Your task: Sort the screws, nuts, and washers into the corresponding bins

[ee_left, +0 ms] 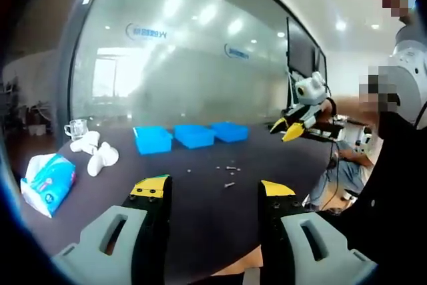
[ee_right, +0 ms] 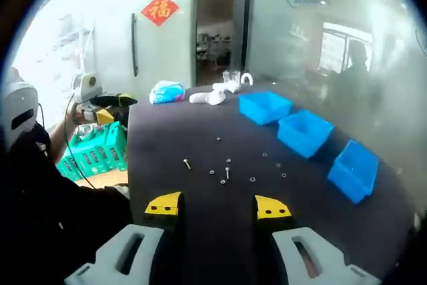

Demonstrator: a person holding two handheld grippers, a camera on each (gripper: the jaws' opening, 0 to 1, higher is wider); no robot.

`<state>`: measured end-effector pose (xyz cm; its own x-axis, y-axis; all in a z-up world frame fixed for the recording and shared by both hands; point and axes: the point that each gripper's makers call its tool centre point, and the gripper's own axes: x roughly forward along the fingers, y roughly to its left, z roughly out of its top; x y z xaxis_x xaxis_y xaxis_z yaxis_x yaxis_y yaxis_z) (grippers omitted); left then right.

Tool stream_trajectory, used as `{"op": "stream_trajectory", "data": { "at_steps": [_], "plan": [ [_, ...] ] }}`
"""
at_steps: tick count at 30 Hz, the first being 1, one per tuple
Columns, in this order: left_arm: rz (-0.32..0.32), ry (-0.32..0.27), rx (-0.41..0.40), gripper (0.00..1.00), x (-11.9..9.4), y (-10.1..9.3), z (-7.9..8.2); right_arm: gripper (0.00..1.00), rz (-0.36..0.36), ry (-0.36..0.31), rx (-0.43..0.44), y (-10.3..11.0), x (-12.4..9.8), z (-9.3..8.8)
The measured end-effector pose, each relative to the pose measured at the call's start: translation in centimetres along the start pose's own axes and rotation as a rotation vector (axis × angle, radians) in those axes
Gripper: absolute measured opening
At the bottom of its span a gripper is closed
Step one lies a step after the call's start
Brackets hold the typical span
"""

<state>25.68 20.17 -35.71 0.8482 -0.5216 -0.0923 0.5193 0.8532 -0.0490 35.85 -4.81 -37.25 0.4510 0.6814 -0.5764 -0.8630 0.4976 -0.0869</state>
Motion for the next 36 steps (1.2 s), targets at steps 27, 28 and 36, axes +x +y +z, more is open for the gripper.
{"op": "stream_trajectory", "data": {
  "at_steps": [27, 28, 36],
  "plan": [
    [0.018, 0.009, -0.013, 0.51, -0.5, 0.1, -0.7, 0.26, 0.128, 0.272, -0.122, 1.0, 9.5, 0.0],
    [0.019, 0.010, -0.014, 0.51, -0.5, 0.1, -0.7, 0.26, 0.131, 0.282, -0.122, 0.7, 9.8, 0.0],
    [0.020, 0.011, -0.017, 0.51, -0.4, 0.0, -0.8, 0.21, 0.150, 0.364, -0.159, 0.2, 12.0, -1.0]
  ]
}}
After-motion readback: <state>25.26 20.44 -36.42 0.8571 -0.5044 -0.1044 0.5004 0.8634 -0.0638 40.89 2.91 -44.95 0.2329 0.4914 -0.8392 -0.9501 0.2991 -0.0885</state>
